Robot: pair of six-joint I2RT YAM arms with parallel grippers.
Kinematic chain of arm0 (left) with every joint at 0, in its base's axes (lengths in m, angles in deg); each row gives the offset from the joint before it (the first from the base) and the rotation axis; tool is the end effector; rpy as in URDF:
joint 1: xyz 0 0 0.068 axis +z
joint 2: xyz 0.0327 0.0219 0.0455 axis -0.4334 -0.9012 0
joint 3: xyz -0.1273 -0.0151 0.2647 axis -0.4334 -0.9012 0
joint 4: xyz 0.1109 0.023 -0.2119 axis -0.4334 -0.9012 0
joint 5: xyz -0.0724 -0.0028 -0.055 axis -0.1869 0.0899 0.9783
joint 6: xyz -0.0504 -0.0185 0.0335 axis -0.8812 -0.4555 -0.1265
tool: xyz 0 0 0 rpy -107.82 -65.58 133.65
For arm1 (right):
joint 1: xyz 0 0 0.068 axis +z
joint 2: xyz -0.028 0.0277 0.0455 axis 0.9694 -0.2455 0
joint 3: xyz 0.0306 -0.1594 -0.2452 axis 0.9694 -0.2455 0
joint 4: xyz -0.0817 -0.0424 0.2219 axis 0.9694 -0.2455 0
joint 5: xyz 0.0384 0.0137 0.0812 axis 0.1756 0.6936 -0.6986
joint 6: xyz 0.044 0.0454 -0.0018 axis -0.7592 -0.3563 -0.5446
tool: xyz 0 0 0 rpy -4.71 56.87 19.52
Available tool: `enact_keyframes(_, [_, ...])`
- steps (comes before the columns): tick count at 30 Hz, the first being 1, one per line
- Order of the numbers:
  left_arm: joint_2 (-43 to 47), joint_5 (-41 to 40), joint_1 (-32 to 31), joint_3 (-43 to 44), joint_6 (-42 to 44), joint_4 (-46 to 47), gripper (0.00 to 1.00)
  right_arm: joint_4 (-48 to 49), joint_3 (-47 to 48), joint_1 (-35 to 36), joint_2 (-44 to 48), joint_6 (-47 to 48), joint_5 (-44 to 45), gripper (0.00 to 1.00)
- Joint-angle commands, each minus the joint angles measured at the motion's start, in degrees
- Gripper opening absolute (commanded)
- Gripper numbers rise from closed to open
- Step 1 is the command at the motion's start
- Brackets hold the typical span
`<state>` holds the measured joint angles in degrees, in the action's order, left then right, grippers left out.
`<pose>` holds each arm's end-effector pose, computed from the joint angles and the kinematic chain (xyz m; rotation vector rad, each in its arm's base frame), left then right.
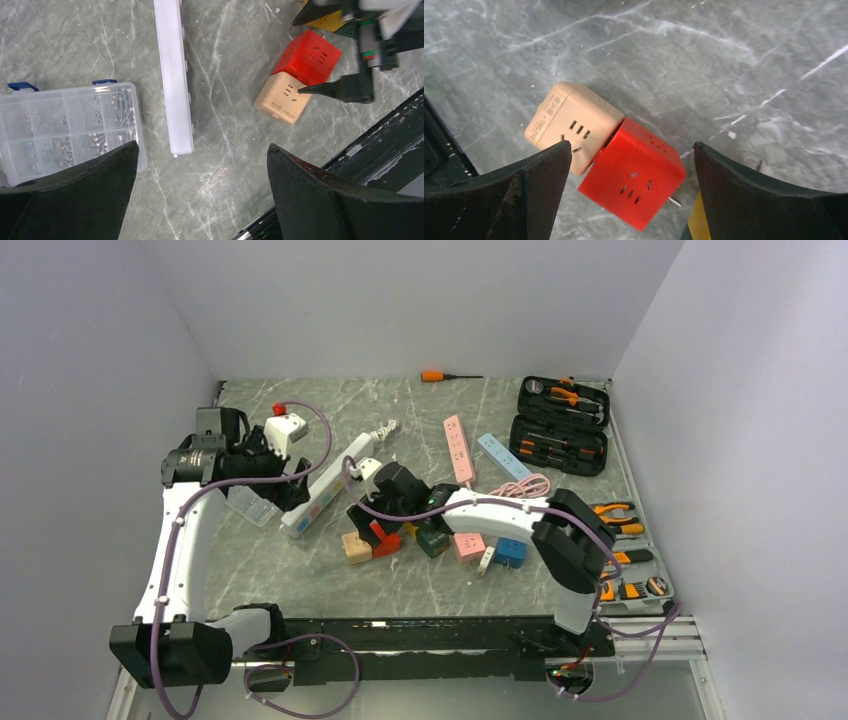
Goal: Pull the plug off the socket
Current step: Pick up the socket from the center of the board.
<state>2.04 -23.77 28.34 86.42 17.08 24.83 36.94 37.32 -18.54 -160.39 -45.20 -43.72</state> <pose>0.1849 -0.0147 0.3631 0.7725 2.2732 -0.3652 0.2079 0.3285 0.2445 -1.0038 2.1415 0.6499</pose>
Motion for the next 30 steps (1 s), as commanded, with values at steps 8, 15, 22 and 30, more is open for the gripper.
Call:
enact_keyframes(8, [3.3, 0.3, 0.3, -2.7, 2.1, 0.1, 0.99, 5.6, 0.7, 0.1, -3.3, -3.1, -8.6, 0.91])
enact_keyframes(15, [3.0, 0.9, 0.3, -2.8, 1.9, 0.5, 0.99, 6.2, -5.9, 0.3, 1.8, -4.8, -10.7, 0.91])
enact_keyframes(22, [3.0, 0.8, 0.3, -2.7, 1.7, 0.5, 0.99, 6.2, -10.5, 2.2, 4.7, -5.8, -7.2, 0.93])
enact_keyframes(30, [3.0, 1.1, 0.3, -2.3, 2.0, -0.2, 0.99, 4.4, -8.0, 5.5, 1.6, -3.6, -0.9, 0.99])
